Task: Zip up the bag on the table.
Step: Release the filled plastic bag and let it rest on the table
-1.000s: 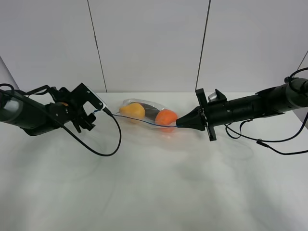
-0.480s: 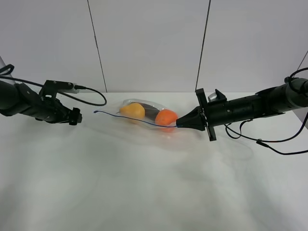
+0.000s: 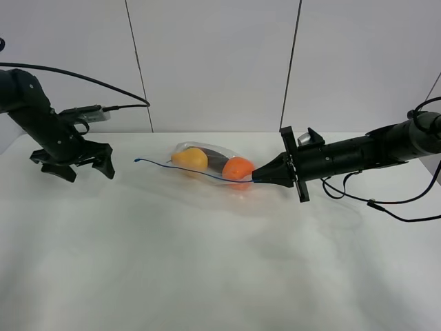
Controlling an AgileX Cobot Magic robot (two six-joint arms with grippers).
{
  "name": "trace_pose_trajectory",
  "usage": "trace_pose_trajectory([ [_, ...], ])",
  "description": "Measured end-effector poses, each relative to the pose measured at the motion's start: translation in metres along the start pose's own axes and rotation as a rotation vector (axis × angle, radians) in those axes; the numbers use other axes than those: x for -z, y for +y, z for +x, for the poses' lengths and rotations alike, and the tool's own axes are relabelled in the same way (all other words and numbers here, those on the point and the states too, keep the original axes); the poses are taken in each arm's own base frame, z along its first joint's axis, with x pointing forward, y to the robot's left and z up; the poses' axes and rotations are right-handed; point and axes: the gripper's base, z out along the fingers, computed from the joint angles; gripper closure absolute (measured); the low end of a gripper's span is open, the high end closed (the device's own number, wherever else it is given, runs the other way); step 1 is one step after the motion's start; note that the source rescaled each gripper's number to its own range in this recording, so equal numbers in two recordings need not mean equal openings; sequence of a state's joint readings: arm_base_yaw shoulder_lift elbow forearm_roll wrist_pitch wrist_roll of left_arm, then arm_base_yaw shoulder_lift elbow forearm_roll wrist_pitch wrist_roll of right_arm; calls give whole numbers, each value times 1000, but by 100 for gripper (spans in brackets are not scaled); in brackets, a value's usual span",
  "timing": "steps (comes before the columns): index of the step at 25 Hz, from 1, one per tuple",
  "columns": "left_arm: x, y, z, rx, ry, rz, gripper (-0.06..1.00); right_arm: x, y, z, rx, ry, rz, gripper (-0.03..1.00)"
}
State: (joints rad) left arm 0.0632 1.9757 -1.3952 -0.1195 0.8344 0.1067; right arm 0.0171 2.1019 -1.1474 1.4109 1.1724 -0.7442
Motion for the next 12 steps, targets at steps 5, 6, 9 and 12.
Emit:
trace_pose_trajectory([
  [5, 8, 0, 8, 64, 144, -20, -5, 0, 0, 0, 0, 4, -4, 97],
  [6, 9, -1, 9, 64, 166, -17, -5, 0, 0, 0, 0, 4, -4, 97],
  [9, 11, -5, 16, 53, 246, -11, -5, 0, 0, 0, 0, 5, -5, 97],
  [12, 12, -13, 22, 33, 323, -6, -5, 0, 0, 0, 0, 4, -5, 97],
])
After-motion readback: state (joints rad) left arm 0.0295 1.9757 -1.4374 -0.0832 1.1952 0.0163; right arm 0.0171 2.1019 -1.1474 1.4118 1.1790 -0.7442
